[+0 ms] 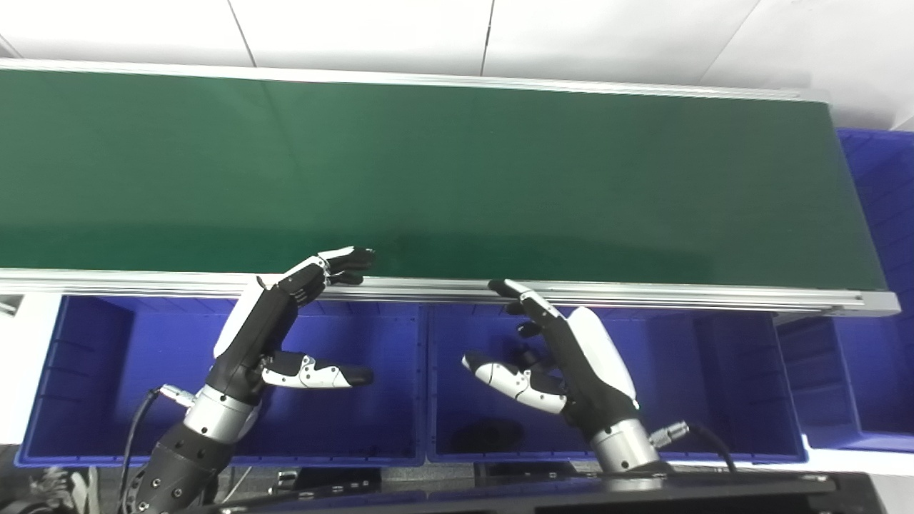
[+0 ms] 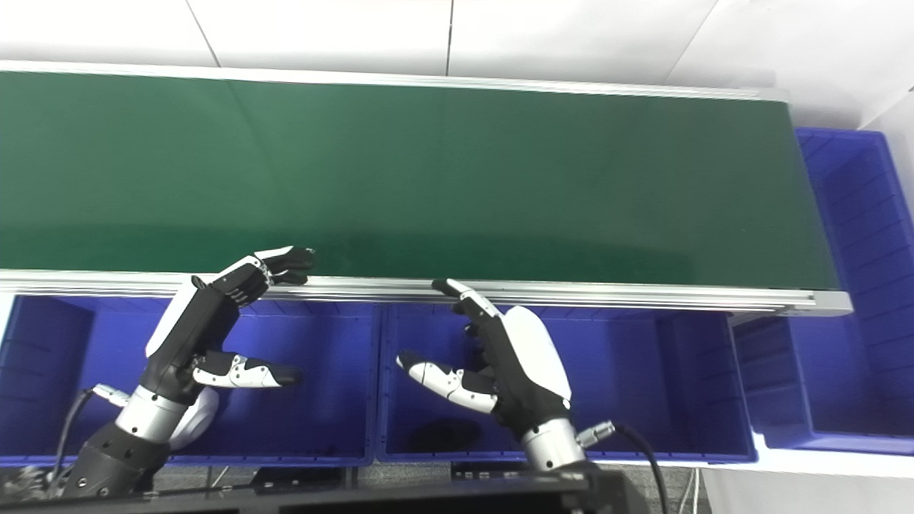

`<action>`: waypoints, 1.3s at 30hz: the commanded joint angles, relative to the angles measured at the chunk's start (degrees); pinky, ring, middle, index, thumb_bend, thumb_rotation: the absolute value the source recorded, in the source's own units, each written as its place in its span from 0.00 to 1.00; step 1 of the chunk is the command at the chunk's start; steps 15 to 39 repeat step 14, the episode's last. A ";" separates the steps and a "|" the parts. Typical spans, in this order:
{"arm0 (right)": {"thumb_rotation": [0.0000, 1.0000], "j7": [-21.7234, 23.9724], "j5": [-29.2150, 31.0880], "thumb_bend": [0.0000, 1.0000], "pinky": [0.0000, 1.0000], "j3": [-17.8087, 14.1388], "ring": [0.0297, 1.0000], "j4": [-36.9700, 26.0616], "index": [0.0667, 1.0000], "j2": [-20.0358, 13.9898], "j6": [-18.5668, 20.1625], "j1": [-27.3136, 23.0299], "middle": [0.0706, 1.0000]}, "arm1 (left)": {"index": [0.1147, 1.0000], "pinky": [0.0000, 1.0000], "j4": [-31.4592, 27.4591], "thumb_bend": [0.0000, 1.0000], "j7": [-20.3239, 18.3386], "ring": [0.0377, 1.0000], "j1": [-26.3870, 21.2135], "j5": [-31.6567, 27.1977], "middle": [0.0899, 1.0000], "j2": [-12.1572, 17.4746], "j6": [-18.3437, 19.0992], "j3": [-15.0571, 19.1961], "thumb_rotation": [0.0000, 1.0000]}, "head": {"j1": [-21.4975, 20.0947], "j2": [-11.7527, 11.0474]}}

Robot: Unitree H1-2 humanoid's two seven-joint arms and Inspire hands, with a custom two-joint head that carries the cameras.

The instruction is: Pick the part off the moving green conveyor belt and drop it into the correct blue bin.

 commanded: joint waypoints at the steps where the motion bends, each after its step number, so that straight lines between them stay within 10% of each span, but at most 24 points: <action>1: 0.59 -3.57 3.40 0.60 0.71 1.05 0.82 1.30 0.88 0.91 -5.63 1.44 0.87 | 0.74 0.74 -0.79 0.82 -0.37 0.80 0.65 0.06 0.81 0.54 -1.97 0.53 0.35 | 0.36 -0.35; 14: 0.42 -7.71 -2.49 0.63 0.71 4.78 0.80 9.47 0.84 -7.00 -11.50 -3.60 0.83 | 0.73 0.73 0.22 0.83 1.22 0.79 2.48 2.85 0.81 -0.17 -1.98 -0.19 0.34 | 2.42 -4.78; 39: 0.42 -7.71 -2.49 0.63 0.71 4.78 0.80 9.47 0.84 -7.00 -11.50 -3.60 0.83 | 0.73 0.73 0.22 0.83 1.22 0.79 2.48 2.85 0.81 -0.17 -1.98 -0.19 0.34 | 2.42 -4.78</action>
